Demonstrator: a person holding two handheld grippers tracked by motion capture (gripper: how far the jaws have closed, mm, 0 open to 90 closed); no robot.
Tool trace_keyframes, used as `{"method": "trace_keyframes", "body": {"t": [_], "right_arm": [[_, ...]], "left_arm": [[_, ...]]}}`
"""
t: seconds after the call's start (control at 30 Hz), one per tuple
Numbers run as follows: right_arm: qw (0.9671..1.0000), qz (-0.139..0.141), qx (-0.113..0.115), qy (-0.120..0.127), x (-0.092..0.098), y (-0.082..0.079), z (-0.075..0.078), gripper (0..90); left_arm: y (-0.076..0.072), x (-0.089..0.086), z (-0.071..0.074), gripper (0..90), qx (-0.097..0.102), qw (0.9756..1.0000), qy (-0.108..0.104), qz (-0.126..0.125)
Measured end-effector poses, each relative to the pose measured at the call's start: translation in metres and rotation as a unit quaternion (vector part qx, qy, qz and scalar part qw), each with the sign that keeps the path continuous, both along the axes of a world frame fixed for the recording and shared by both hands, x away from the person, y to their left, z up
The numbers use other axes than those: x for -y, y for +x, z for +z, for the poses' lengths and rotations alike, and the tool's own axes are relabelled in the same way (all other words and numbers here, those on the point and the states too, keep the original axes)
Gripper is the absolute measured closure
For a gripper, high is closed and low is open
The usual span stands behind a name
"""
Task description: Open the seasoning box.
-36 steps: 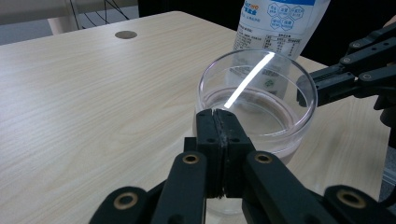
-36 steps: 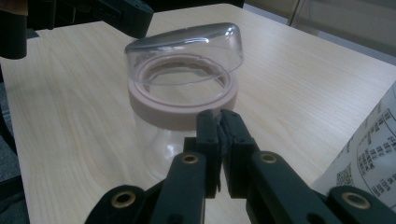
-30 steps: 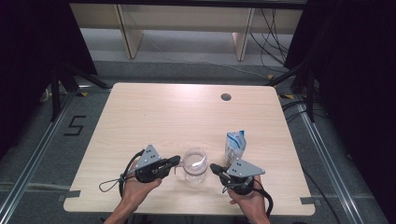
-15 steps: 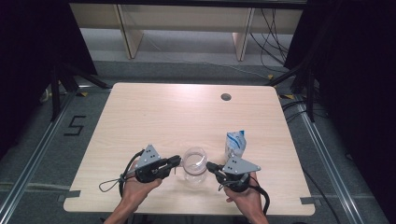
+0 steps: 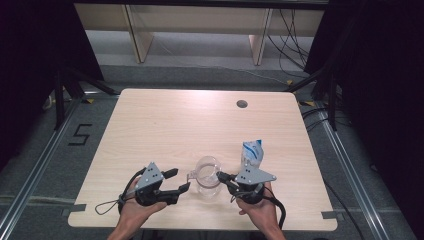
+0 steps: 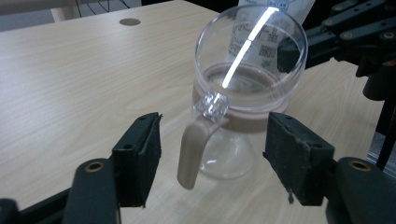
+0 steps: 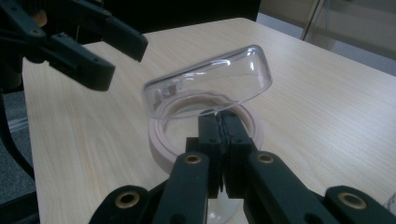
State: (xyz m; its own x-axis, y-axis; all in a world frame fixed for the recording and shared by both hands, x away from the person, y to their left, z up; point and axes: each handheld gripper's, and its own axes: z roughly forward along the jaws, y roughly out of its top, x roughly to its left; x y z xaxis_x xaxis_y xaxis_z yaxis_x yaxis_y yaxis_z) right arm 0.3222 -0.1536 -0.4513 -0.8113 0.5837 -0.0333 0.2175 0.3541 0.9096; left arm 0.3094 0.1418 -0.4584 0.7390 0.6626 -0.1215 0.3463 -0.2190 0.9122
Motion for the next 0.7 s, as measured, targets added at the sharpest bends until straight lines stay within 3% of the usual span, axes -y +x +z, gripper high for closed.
{"method": "trace_keyframes", "body": {"t": [0.07,0.1,0.2,0.27,0.3,0.37,0.43,0.5,0.53,0.57,0.7], "right_arm": [[1.0000,0.001,0.002,0.004,-0.002,0.000,0.001,88.6],[0.9999,0.001,0.013,0.004,-0.003,0.001,0.002,88.5],[1.0000,0.004,0.006,0.004,-0.005,-0.001,0.006,88.4],[0.9998,0.009,0.018,0.004,-0.007,0.000,0.008,88.3],[0.9999,0.005,0.004,0.010,-0.008,-0.002,0.009,88.2],[0.9999,0.011,0.008,0.009,-0.009,-0.002,0.009,88.1],[0.9996,0.009,0.025,0.011,-0.011,-0.001,0.011,88.1],[0.9996,0.014,0.022,0.008,-0.011,-0.001,0.012,88.1],[0.9999,0.012,0.009,0.008,-0.012,-0.004,0.013,88.0],[0.9997,0.012,0.020,0.010,-0.012,-0.003,0.013,87.9],[0.9995,0.017,0.026,0.012,-0.016,-0.002,0.013,87.7]], "left_arm": [[-0.006,-0.004,-0.005,31.1,-0.010,0.9999,0.006,0.007],[-0.008,-0.004,-0.008,30.2,-0.013,0.9999,0.002,0.011],[-0.011,-0.007,-0.014,28.3,-0.006,0.9995,0.027,0.018],[-0.012,-0.008,-0.016,27.8,-0.015,0.9993,0.024,0.024],[-0.014,-0.009,-0.021,27.7,-0.022,0.9992,0.017,0.027],[-0.015,-0.010,-0.022,27.3,-0.021,0.9991,0.026,0.027],[-0.016,-0.010,-0.027,25.8,-0.020,0.9990,0.027,0.029],[-0.017,-0.011,-0.028,25.3,-0.016,0.9989,0.033,0.027],[-0.017,-0.011,-0.030,24.4,-0.019,0.9990,0.029,0.028],[-0.018,-0.012,-0.032,24.1,-0.018,0.9991,0.025,0.030],[-0.019,-0.013,-0.038,23.0,-0.022,0.9988,0.026,0.035]]}}
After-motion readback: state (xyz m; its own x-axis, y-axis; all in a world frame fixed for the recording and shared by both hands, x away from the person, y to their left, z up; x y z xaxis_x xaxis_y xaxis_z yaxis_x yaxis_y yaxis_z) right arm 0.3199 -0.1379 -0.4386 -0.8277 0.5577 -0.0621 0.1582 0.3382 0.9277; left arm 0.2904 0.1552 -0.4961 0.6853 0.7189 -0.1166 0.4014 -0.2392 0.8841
